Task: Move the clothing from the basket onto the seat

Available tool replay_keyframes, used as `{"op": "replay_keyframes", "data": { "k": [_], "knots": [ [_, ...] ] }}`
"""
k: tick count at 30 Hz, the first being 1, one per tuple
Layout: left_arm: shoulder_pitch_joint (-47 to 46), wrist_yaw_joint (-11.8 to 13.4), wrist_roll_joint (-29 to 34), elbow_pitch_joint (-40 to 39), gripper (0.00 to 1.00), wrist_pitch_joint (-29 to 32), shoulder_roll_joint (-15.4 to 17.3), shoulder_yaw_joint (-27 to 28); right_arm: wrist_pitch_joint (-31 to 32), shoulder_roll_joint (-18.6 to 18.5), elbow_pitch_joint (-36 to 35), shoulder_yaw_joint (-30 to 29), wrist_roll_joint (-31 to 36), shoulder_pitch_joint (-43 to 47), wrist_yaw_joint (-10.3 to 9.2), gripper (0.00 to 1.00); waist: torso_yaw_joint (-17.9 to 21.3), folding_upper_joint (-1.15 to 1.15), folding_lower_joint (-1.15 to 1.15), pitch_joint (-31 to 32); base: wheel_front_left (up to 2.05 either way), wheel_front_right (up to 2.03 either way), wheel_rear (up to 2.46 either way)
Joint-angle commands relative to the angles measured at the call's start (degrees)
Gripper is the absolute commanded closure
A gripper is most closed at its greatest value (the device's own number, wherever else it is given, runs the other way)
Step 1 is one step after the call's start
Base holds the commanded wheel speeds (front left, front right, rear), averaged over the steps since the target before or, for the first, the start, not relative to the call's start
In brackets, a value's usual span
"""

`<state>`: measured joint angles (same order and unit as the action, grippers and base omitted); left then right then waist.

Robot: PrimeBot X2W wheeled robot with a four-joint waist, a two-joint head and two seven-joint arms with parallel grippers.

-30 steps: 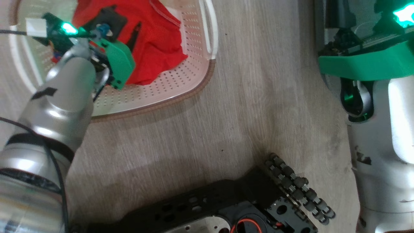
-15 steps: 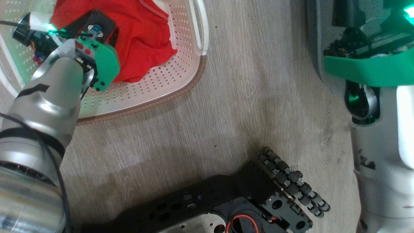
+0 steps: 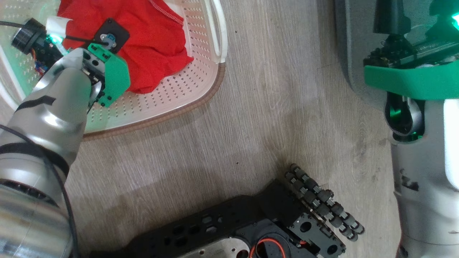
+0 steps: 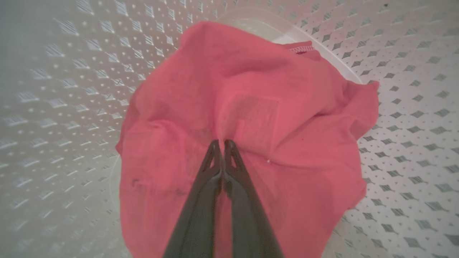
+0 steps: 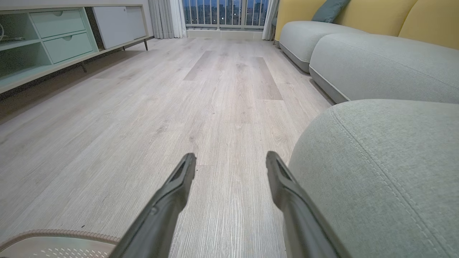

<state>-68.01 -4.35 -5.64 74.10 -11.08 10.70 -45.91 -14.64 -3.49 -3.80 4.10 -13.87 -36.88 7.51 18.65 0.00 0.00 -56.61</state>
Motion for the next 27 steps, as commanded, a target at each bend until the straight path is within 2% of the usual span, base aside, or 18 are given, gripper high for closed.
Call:
{"op": "replay_keyframes", "data": {
  "k": [1, 10, 19, 27],
  "knots": [
    [0.3, 0.2, -0.4, -0.3, 1.00, 0.0, 1.6, 0.7, -0.4, 0.6, -1.7, 0.4, -0.5, 1.5, -0.02, 0.00, 0.0, 0.00, 0.00, 0.3, 0.00, 0.00, 0.00],
    [1.8, -0.6, -2.7, -0.2, 1.00, -1.5, 1.5, 1.5, -0.4, 0.6, 0.0, 0.9, -0.9, -1.5, -0.02, 0.00, 0.5, 0.00, 0.00, 3.1, 0.00, 0.00, 0.00],
    [7.1, -1.7, -7.1, -2.8, 1.00, -3.8, -2.8, 3.7, -0.4, 0.6, 4.8, -0.2, 2.5, -0.8, -0.02, 0.00, -5.1, 0.00, 0.00, 12.6, 0.00, 0.00, 0.00],
    [14.9, -2.0, -10.5, -13.7, 1.00, -3.9, -4.2, 7.2, -0.4, 0.6, 10.3, -0.6, 5.5, 1.8, -0.02, 0.00, -10.6, 0.00, 0.00, 23.8, 0.00, 0.00, 0.00]
  ]
}}
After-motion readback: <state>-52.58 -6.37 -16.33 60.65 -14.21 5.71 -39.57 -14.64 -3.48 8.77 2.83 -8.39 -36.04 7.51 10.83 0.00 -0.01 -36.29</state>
